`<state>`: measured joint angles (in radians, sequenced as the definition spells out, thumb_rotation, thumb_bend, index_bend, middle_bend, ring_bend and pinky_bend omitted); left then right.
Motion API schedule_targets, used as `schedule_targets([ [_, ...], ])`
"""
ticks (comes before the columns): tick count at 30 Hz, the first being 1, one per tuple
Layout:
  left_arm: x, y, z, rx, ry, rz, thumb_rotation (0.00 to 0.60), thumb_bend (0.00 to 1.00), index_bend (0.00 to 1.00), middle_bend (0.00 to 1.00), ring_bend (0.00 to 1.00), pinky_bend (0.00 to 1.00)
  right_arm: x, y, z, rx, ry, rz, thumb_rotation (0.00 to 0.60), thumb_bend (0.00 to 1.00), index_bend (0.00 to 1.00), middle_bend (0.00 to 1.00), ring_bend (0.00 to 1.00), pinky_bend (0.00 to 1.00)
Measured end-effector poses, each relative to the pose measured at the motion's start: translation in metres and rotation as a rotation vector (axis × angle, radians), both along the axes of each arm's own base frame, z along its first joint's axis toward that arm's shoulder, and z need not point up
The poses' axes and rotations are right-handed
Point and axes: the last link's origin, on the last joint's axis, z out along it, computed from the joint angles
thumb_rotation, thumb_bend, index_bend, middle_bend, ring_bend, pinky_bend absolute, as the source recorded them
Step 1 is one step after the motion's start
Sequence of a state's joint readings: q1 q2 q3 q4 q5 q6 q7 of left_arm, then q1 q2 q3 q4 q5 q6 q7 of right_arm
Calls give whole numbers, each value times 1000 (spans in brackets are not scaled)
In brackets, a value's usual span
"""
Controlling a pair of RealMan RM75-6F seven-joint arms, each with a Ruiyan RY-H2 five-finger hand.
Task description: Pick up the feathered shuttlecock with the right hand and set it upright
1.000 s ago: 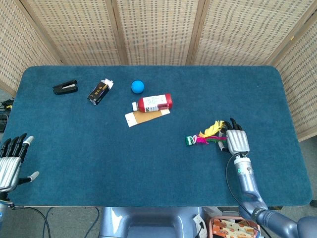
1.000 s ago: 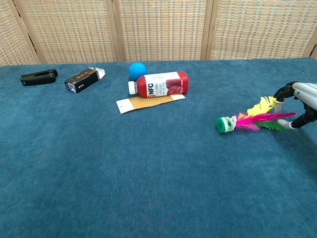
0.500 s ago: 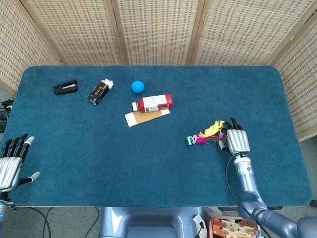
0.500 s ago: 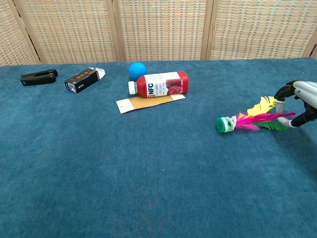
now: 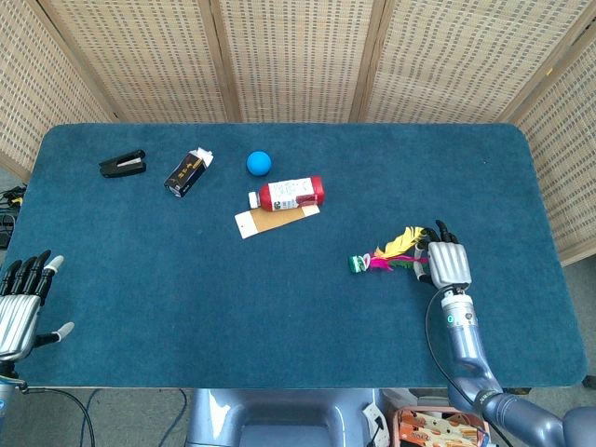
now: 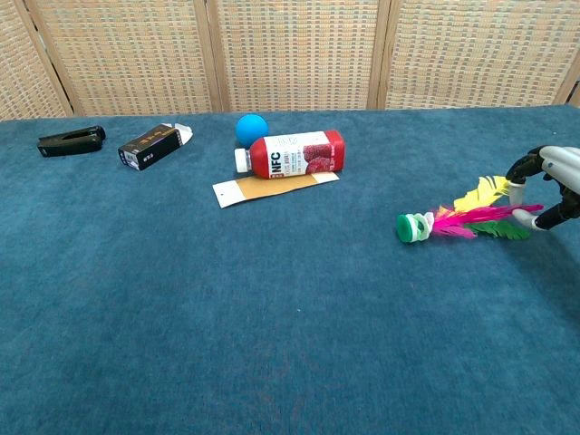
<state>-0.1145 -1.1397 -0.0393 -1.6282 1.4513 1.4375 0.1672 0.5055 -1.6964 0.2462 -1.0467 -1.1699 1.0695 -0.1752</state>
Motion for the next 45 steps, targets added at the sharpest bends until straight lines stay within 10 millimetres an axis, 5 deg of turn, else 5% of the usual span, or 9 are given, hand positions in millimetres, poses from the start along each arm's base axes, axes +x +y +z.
schedule_targets([
  [12,0,1,0,1,0,-1,600,119,0,0,0,0,9,-3,11,-27,3,41,600,412,576,224,59,205],
  [32,1,0,1,2,-7,-6,600,119,0,0,0,0,54,-17,76,-163,94,163,600,411,576,224,59,205],
  [45,2,-1,1,-2,-7,-7,600,119,0,0,0,0,48,-10,62,-107,106,143,600,411,576,224,59,205],
])
